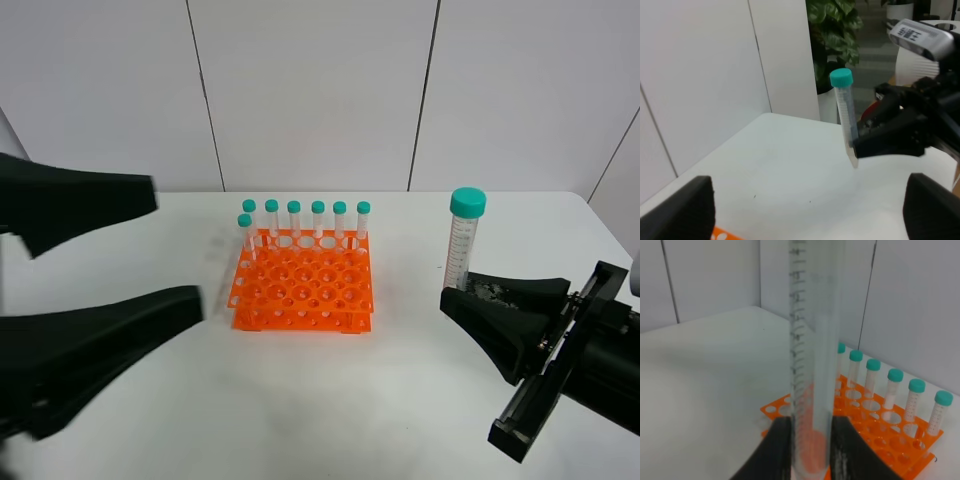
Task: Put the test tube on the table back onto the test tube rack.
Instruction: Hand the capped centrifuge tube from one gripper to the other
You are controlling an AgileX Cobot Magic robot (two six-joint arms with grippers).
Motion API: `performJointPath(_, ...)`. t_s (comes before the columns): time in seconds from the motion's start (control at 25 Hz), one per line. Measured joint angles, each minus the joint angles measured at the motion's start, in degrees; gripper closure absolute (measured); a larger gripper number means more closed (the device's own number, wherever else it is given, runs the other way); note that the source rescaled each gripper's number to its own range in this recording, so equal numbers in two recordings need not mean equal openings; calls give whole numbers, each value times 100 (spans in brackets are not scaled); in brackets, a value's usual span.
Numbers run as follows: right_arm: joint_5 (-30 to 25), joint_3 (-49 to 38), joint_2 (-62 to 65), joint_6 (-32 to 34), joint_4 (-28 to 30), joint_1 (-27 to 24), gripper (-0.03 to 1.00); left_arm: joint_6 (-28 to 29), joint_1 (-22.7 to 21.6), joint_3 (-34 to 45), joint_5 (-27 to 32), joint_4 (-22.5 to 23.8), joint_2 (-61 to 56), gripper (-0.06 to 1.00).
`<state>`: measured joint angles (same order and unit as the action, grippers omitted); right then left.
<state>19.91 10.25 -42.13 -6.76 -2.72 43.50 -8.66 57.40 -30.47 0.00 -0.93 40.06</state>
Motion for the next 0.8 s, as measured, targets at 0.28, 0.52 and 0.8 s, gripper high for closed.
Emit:
performJointPath(0.28, 0, 0, 0, 0, 130, 0, 97, -19, 643, -866, -938, 181, 1870, 8)
performJointPath(0.52, 59, 0, 0, 0, 147, 0, 97, -24, 842, -1636, -1669, 308, 3087, 8)
performJointPath(0.8, 176, 0, 0, 0, 304, 0, 97, 201, 842, -2022, -2663, -165, 3908, 8)
